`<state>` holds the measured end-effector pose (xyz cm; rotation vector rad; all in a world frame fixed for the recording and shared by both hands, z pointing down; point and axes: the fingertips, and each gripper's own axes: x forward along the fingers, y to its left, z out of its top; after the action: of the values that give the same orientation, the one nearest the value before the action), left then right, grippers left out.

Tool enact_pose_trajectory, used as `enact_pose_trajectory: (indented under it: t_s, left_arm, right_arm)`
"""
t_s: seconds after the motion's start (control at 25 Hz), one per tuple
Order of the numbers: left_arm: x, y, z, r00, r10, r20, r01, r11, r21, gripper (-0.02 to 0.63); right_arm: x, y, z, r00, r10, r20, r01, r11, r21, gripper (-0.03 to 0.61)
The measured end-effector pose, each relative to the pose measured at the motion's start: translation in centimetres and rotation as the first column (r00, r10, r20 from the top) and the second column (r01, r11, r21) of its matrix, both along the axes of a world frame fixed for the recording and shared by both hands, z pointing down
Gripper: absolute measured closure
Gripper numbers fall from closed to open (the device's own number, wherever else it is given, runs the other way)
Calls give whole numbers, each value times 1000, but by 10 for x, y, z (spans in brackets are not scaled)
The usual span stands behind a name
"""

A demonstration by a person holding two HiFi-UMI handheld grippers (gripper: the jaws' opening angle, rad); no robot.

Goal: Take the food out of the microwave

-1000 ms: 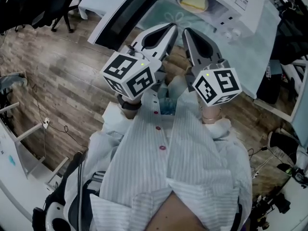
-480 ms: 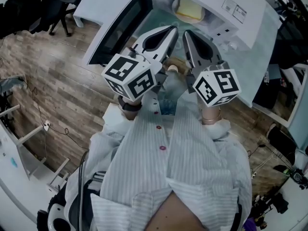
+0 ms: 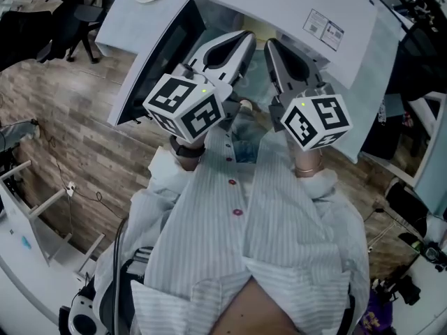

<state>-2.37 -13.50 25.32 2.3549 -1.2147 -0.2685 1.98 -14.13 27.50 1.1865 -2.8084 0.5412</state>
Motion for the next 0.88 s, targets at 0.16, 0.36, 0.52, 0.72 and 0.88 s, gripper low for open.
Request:
enact_pose_trajectory:
  t_s: [0.16, 0.36, 0.52, 0.72, 0.88]
  left_arm:
    - [5, -20, 0, 1000, -13, -4, 13, 1000, 0, 606]
    - [5, -24, 1, 1000, -21, -11, 21, 1000, -9, 606]
    - [5, -29, -3, 1000, -4, -6, 4, 1000, -10, 606]
    - [7, -37, -7, 999, 51, 1, -51, 999, -9, 606]
    - [5, -42, -11, 996, 92, 0, -92, 996, -8, 606]
  right_arm:
    - [7, -18, 0, 1000, -10, -4, 10, 1000, 0, 546]
    - [7, -21, 1, 1000, -19, -9, 18, 1000, -10, 546]
    - [6, -23, 0, 1000, -7, 0, 7, 1000, -23, 546]
    - [4, -27, -4, 999, 38, 8, -38, 999, -25, 546]
    - [3, -32, -8, 996, 83, 10, -83, 996, -22, 546]
